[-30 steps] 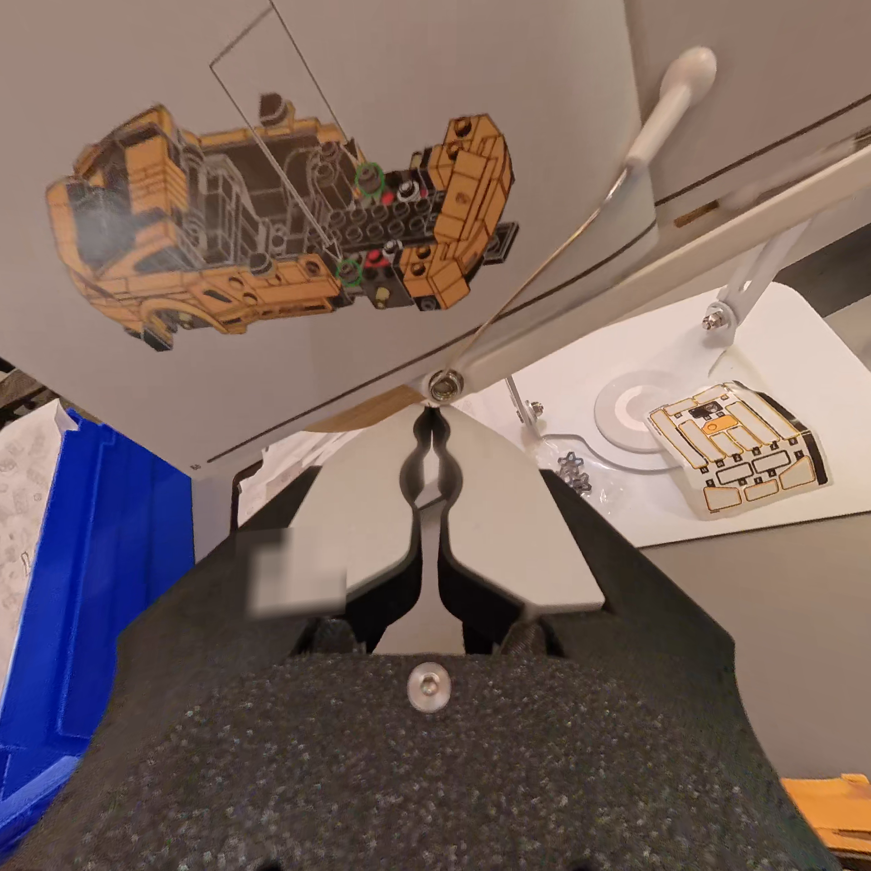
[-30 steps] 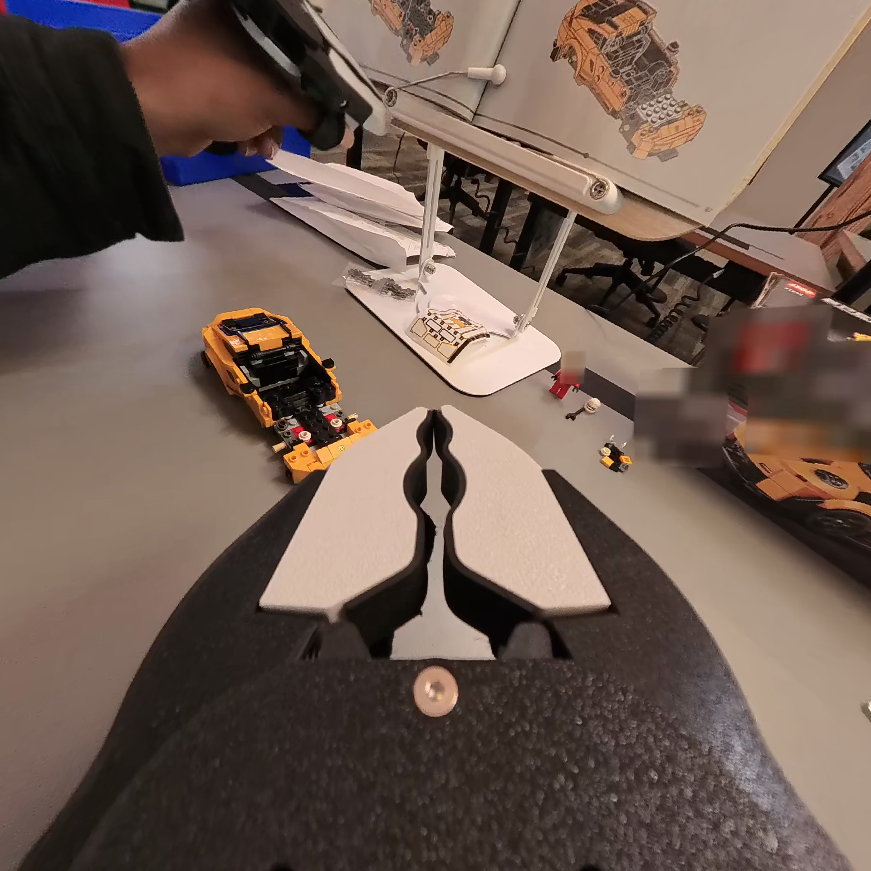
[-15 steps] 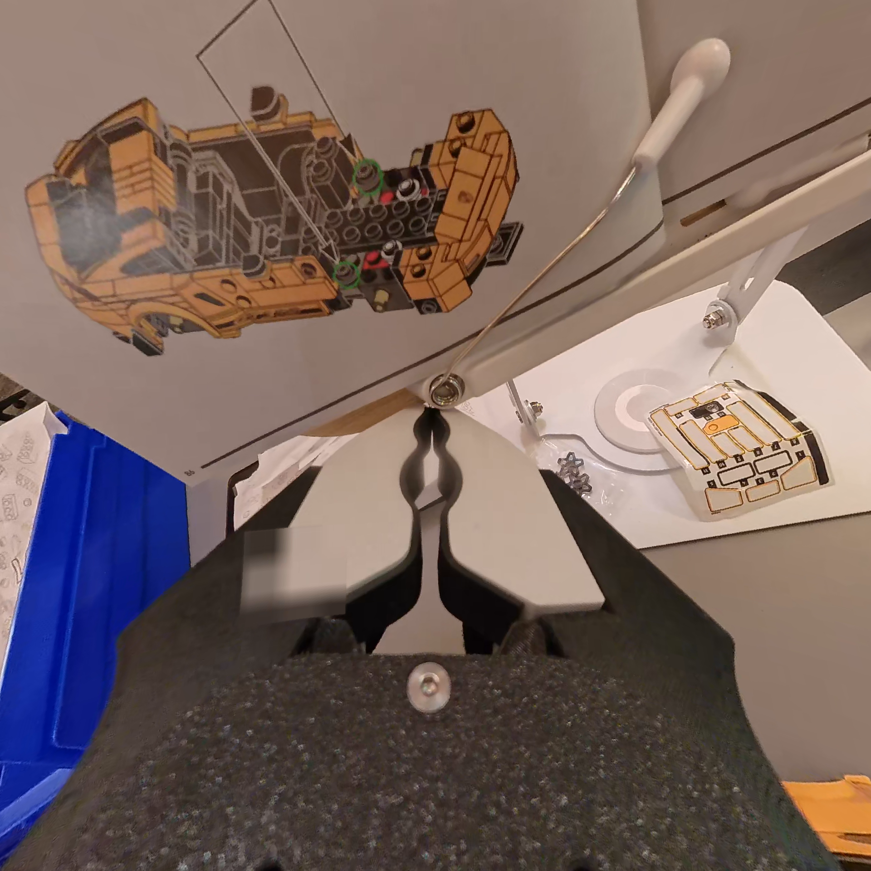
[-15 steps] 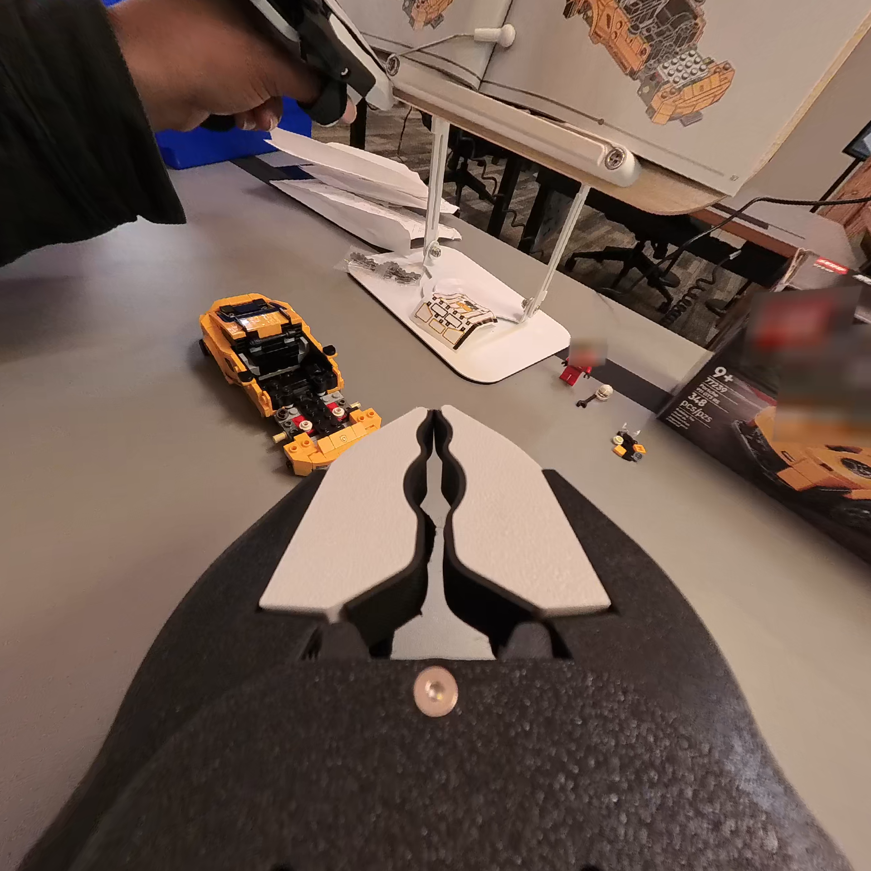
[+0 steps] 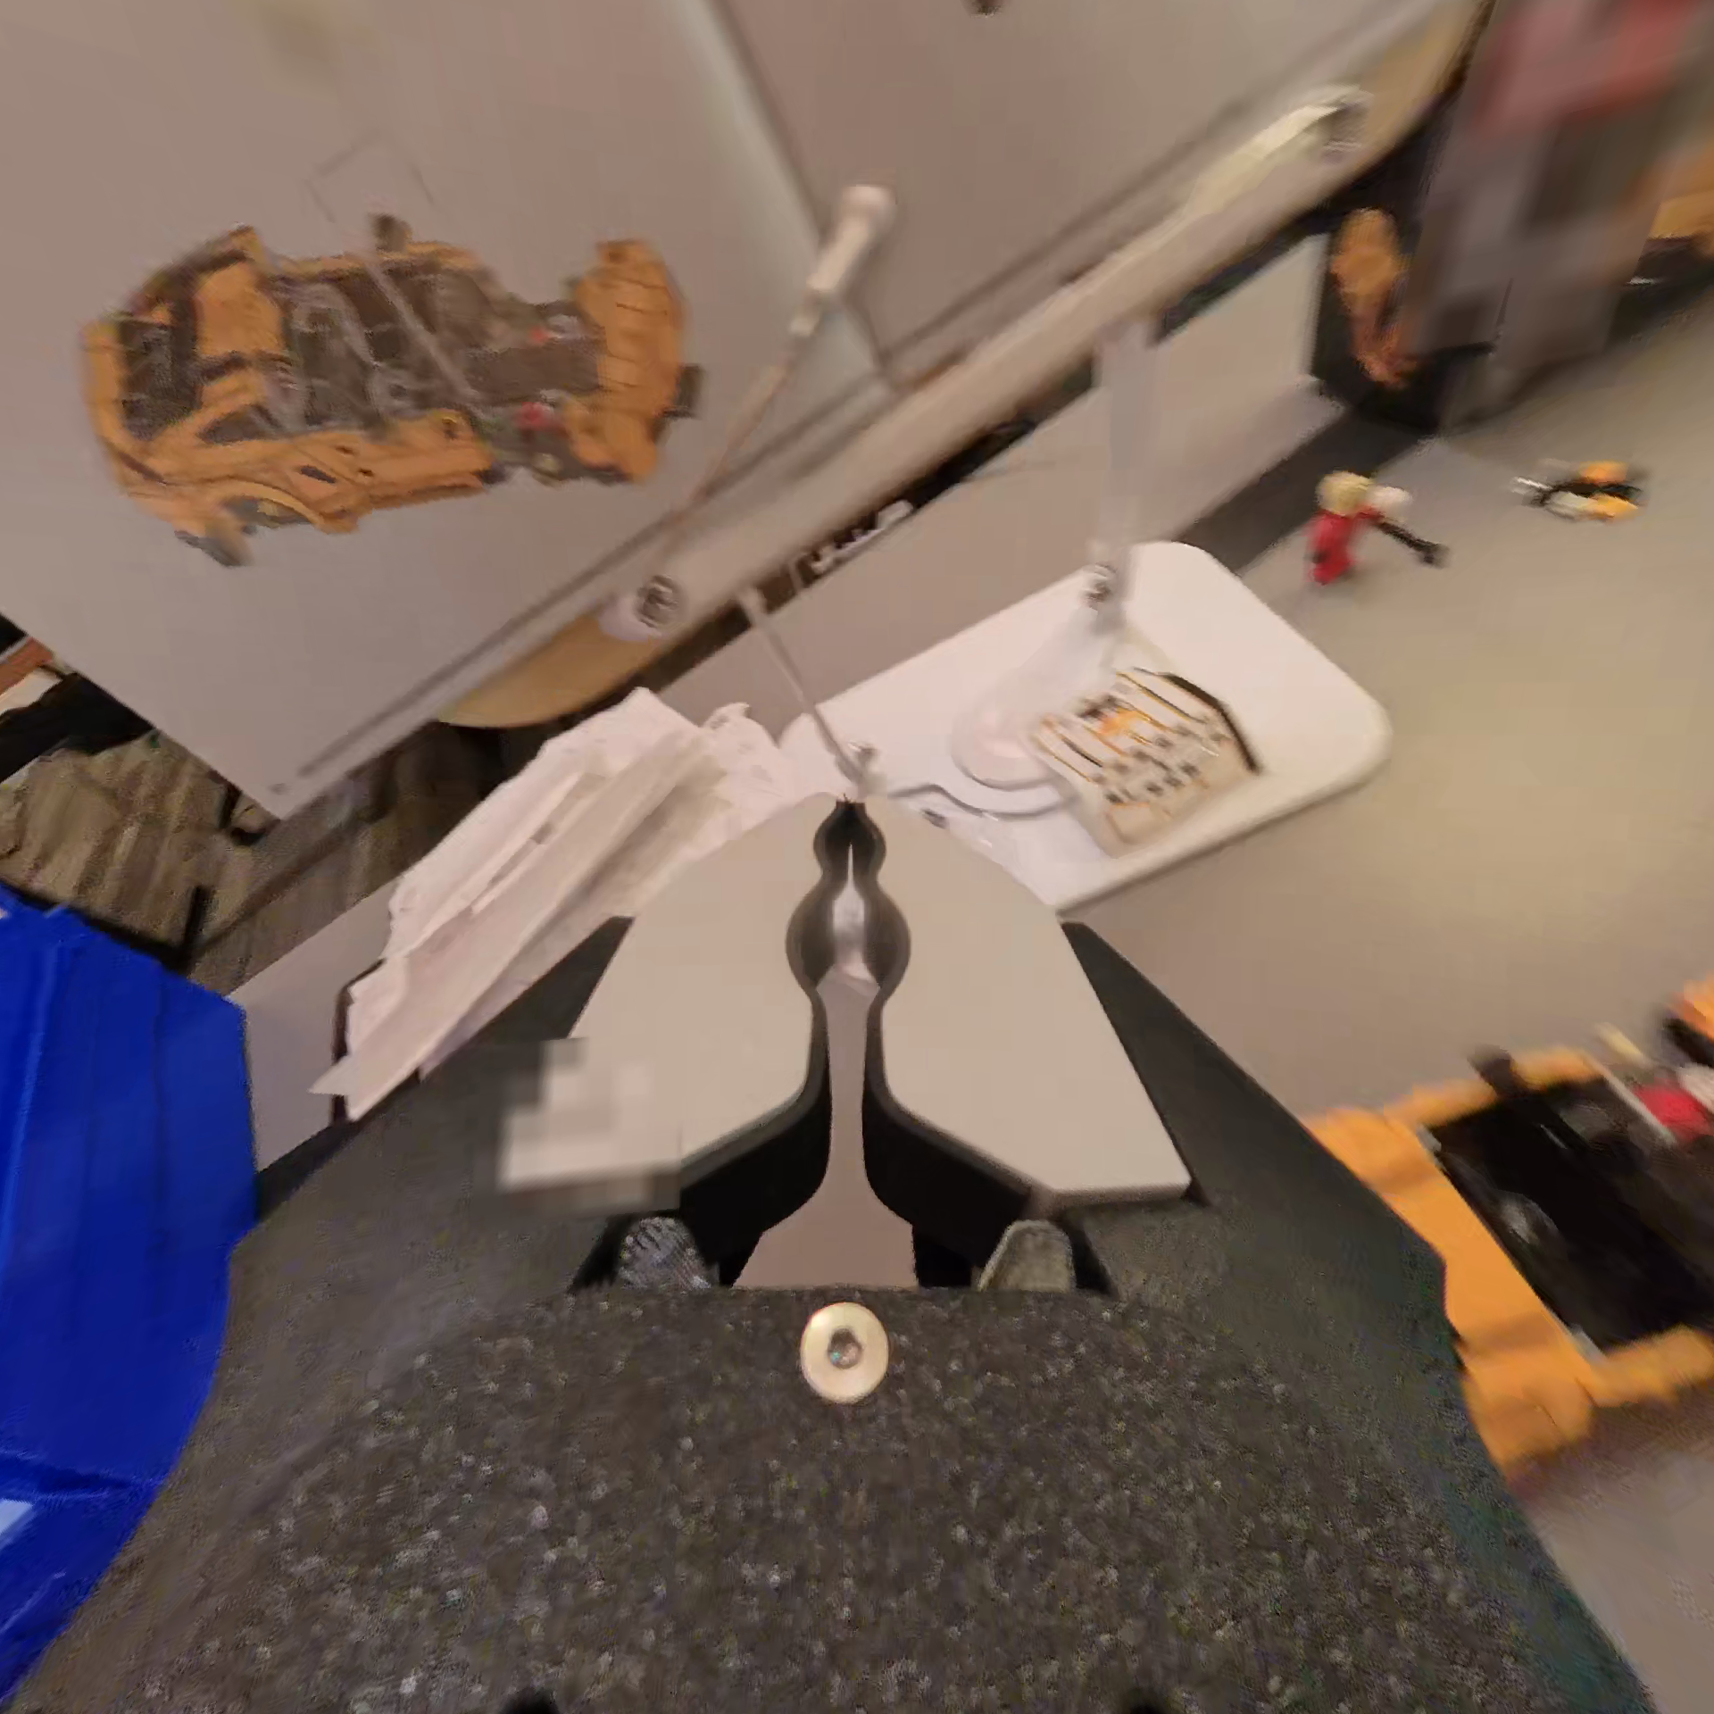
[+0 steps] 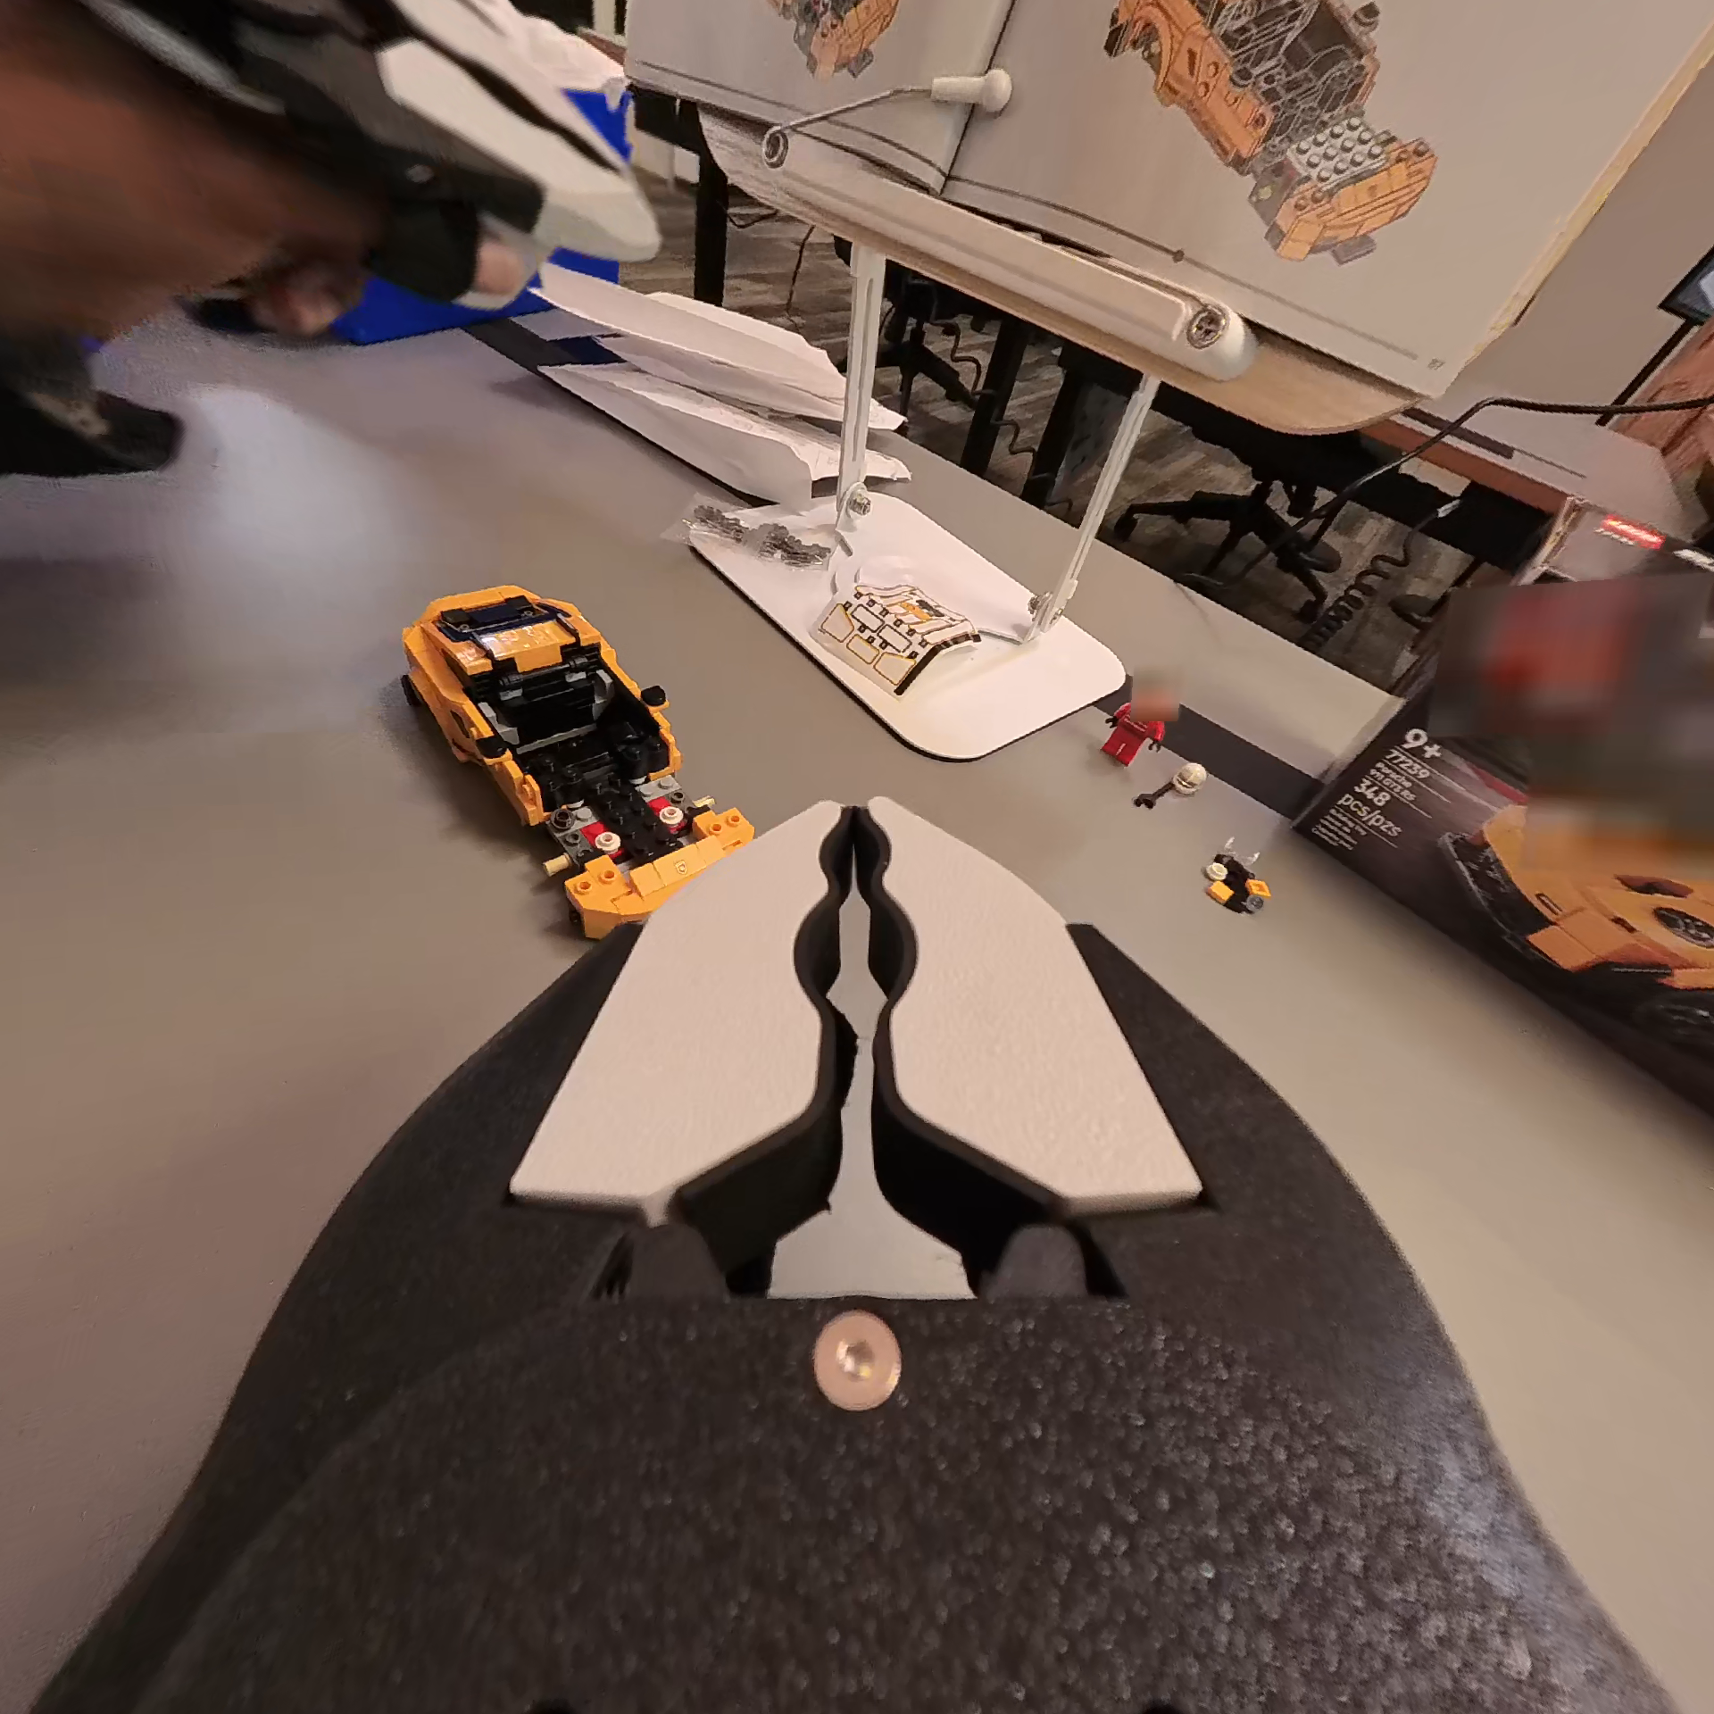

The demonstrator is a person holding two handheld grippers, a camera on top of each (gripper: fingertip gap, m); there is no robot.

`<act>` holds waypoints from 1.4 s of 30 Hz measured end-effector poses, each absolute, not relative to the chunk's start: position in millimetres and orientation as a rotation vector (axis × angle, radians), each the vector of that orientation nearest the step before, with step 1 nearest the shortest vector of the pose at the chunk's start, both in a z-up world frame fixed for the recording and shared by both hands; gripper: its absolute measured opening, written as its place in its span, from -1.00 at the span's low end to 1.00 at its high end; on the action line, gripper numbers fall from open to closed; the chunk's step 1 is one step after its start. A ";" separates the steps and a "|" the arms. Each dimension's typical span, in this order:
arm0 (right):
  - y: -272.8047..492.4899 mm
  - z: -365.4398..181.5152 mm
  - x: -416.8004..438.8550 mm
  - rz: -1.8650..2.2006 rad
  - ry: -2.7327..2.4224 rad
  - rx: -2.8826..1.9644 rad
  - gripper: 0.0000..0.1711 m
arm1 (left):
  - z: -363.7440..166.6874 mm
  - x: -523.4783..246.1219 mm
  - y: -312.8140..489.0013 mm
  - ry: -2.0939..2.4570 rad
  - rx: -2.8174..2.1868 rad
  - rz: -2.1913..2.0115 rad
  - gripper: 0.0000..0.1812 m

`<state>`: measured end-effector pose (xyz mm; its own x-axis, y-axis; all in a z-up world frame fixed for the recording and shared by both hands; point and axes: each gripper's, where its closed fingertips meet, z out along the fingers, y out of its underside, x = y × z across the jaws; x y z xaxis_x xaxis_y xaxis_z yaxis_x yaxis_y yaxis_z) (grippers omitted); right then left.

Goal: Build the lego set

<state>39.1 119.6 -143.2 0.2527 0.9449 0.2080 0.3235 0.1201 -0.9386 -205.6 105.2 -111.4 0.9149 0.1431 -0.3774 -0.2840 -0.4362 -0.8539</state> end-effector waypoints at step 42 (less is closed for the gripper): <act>22.4 -208.9 25.9 0.777 -2.138 -1.308 -0.39 | -216.8 -75.9 -35.9 0.803 -2.196 -0.228 -0.24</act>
<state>25.9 22.4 -208.9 -0.4045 0.9056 0.1276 0.6124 0.3718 -0.6977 -75.9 -35.9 -216.8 0.7853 -0.6127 -0.0886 -0.4744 -0.5037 -0.7220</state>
